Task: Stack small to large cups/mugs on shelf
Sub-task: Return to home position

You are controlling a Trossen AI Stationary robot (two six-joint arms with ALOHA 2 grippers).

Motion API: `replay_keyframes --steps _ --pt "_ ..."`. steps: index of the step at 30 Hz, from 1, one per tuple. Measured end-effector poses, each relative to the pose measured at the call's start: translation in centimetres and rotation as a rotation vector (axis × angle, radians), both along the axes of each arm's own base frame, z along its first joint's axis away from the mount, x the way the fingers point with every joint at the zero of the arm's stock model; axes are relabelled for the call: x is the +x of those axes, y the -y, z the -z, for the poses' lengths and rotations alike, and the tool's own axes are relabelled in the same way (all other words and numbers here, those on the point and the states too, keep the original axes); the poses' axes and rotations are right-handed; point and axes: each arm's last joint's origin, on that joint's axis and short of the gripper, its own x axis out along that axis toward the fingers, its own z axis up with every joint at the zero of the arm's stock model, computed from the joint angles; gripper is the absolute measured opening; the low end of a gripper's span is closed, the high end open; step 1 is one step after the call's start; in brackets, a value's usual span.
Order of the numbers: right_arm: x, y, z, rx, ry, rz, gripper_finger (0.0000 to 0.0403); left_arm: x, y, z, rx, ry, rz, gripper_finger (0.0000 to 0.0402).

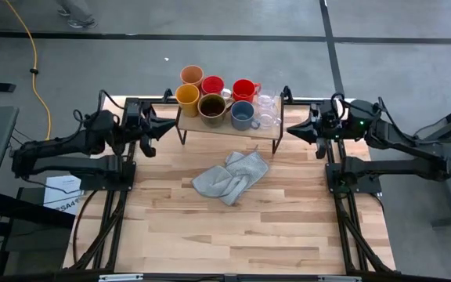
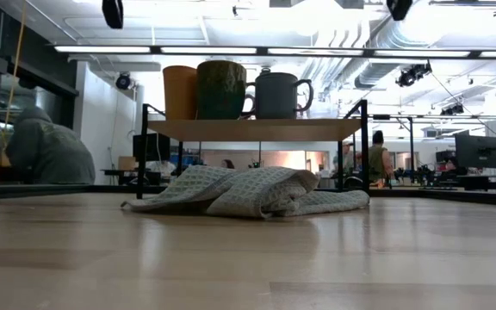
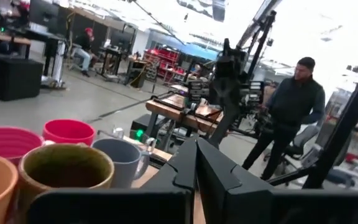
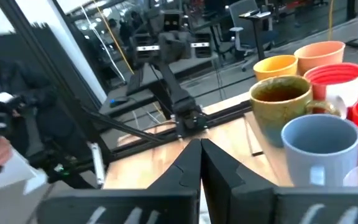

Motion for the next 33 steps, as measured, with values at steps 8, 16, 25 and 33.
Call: replay_keyframes --steps 8,16,25,33 --pt "-1.7 -0.5 -0.3 0.004 0.066 0.005 0.0000 -1.5 0.2 0.0 -0.093 0.015 0.034 0.0000" --pt "-2.4 -0.5 -0.6 -0.032 0.094 0.067 0.0000 -0.7 2.7 0.3 -0.105 -0.006 0.044 0.0000" --pt "-2.3 -0.6 -0.6 -0.028 0.092 0.042 0.0000 -1.2 3.8 1.1 -0.067 -0.021 0.100 0.0000" --pt "-2.3 -0.6 -0.6 -0.094 0.089 0.022 0.0000 -2.9 3.8 4.4 -0.071 0.066 0.140 0.0000"
